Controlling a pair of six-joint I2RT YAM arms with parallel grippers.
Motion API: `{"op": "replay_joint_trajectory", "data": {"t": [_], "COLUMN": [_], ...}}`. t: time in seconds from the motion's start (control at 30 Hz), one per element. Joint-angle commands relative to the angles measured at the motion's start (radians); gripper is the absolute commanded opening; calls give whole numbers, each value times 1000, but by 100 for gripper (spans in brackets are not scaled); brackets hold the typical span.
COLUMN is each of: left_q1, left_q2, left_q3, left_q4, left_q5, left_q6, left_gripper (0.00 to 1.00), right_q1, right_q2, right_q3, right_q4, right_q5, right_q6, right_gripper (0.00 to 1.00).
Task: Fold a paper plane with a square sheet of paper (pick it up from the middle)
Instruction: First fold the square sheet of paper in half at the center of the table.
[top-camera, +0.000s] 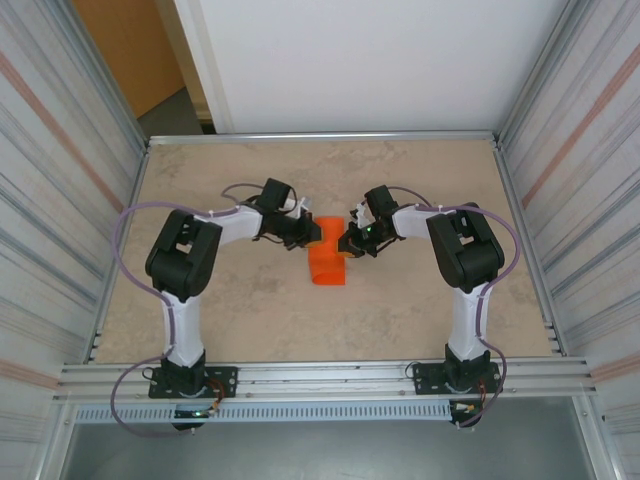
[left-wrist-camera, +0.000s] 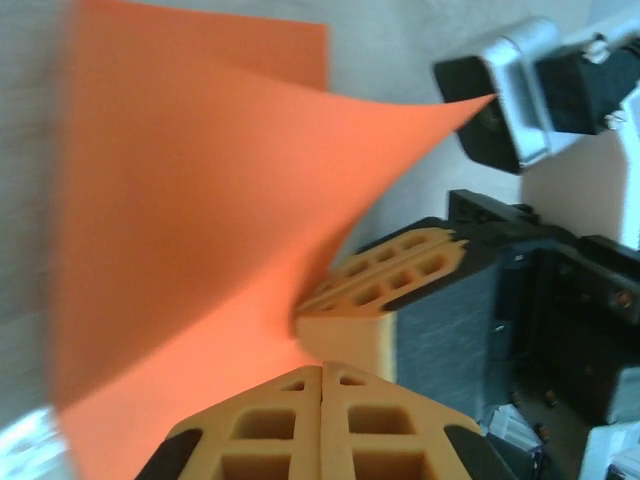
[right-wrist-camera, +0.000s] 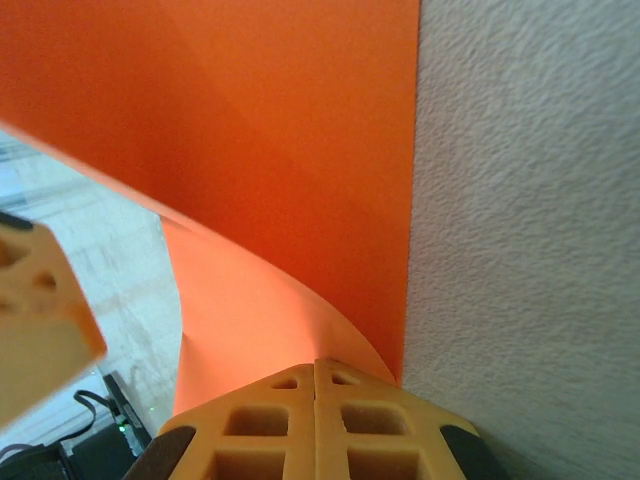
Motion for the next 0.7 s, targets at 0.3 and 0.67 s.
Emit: {"op": "replay_joint_trajectory", "data": {"t": [0.3, 0.67], "left_q1": [96, 134], "left_q2": [132, 7], "left_q3": [39, 72], "left_q4": [-98, -125], "left_q5": [-39, 4], "left_q6": [72, 101], "left_gripper": [1, 1], "right_q1": [-9, -12], "right_q2": [180, 174], "right_q3": [-107, -114], "right_q4": [-202, -195], "right_q5": [337, 329], "right_q6": [-19, -20], "right_gripper": [0, 0]}}
